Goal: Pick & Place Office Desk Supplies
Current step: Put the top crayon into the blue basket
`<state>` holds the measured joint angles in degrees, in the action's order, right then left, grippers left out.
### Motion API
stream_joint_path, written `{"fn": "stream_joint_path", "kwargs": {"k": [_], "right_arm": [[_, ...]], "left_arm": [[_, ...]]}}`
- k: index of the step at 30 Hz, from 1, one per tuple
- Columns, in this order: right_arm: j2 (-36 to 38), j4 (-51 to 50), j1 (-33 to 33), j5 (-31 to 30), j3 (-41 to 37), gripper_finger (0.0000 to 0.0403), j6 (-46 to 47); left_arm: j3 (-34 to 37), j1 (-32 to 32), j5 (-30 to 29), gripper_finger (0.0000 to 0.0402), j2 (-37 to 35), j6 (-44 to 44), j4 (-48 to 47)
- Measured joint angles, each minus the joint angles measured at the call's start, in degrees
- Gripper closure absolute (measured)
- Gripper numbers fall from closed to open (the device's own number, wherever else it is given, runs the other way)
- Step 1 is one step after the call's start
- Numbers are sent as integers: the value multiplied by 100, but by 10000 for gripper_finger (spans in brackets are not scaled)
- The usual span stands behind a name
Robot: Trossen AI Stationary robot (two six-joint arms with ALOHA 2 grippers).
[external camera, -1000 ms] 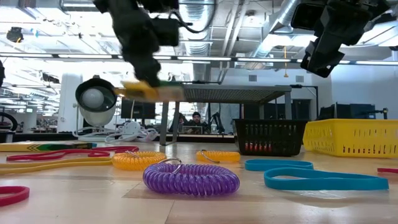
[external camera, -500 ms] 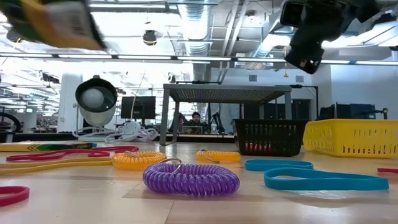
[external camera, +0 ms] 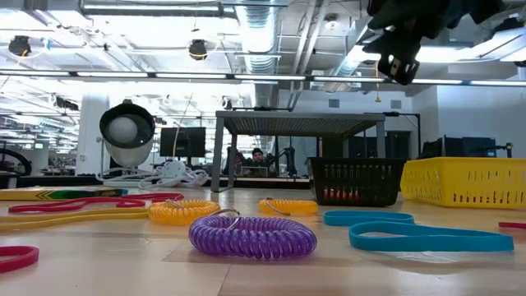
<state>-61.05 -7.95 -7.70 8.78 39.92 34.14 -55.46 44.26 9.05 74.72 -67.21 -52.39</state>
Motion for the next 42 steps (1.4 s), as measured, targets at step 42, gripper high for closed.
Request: {"fn": "stream_joint_path", "kwargs": {"k": [42], "right_arm": [[1, 75, -355, -138, 0, 296, 148]], "left_arm": [[1244, 314, 749, 136, 0, -1536, 1048]]}}
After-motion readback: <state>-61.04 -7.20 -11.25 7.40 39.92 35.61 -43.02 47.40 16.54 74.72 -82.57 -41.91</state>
